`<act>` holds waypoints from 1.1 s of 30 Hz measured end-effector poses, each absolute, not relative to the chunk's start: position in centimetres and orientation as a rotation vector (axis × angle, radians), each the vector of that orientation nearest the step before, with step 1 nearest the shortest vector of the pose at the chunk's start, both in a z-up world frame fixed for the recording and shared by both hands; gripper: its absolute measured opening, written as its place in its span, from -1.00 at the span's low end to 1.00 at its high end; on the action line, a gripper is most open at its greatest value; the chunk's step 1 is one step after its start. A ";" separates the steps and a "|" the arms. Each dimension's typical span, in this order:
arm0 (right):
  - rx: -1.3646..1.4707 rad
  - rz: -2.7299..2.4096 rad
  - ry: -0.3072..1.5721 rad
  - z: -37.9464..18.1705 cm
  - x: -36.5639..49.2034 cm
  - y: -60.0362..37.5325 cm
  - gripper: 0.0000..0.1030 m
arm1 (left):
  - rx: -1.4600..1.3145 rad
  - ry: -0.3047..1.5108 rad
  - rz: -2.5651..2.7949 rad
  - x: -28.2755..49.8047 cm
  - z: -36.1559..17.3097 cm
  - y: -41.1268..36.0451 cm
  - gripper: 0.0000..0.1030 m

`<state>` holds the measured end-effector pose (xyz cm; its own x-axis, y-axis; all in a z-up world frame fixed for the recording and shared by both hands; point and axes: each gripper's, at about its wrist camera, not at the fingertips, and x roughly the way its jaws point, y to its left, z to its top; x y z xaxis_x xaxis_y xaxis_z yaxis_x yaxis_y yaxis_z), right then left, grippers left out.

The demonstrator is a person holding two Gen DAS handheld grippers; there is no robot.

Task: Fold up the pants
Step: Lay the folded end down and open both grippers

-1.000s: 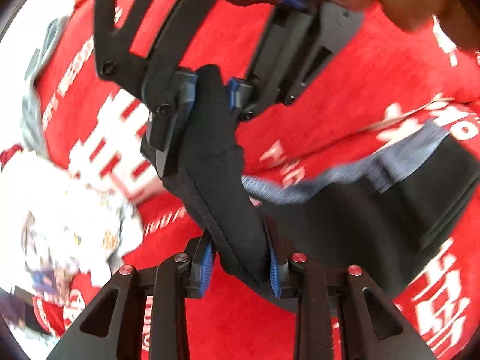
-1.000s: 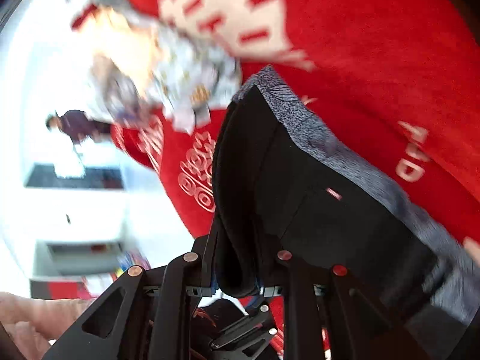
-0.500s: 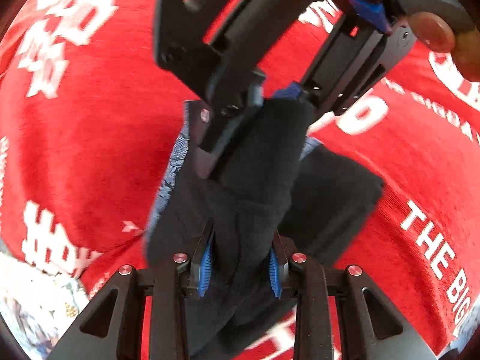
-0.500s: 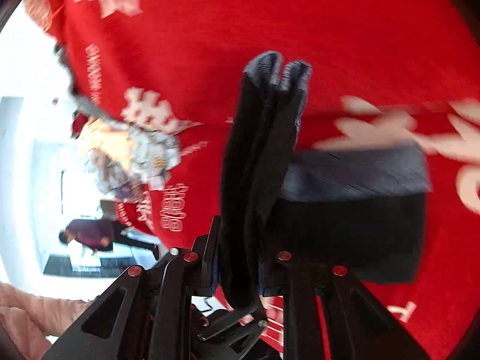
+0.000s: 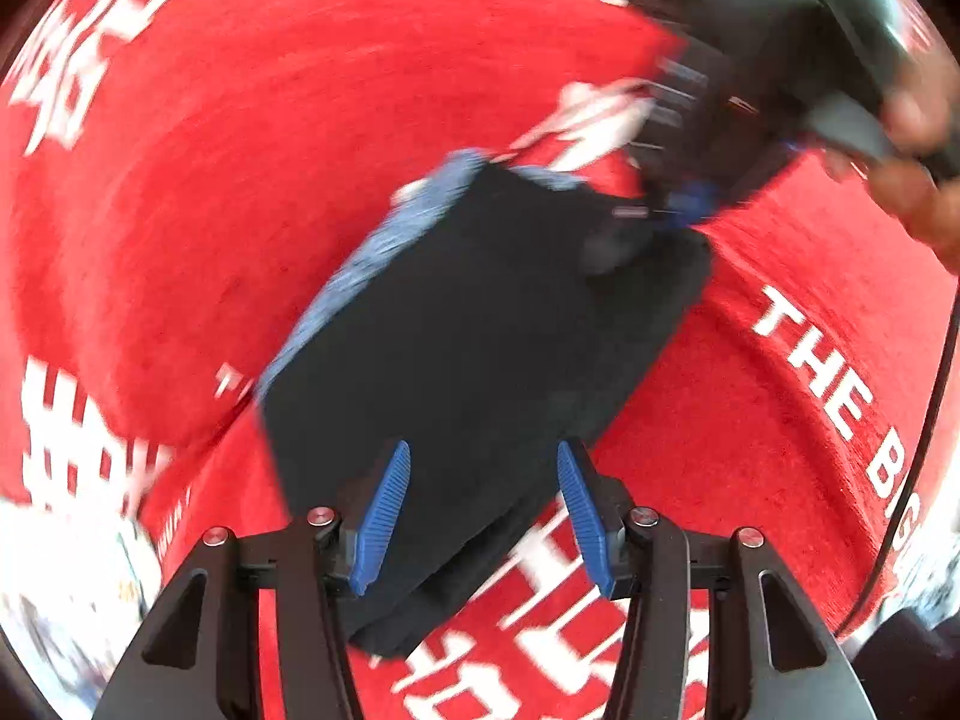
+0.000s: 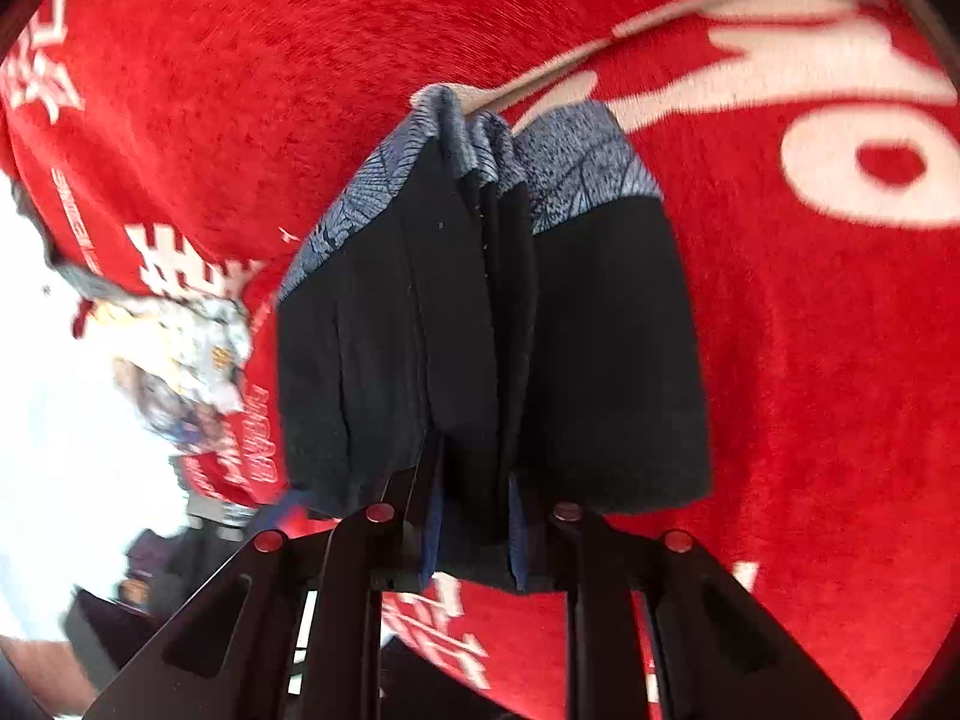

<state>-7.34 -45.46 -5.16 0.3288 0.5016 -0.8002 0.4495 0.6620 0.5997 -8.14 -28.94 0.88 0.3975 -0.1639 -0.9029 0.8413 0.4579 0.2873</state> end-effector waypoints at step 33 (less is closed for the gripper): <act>0.466 -0.103 1.375 -5.5 -0.7 -38.5 -0.52 | 0.436 1.414 -0.191 12.2 -9.4 -20.0 0.04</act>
<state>-0.67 -38.47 -5.46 0.2059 0.1973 -0.9585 0.3378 0.9049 0.2589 12.21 -19.96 -9.40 0.1570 0.1274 -0.9794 0.3828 0.9063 0.1793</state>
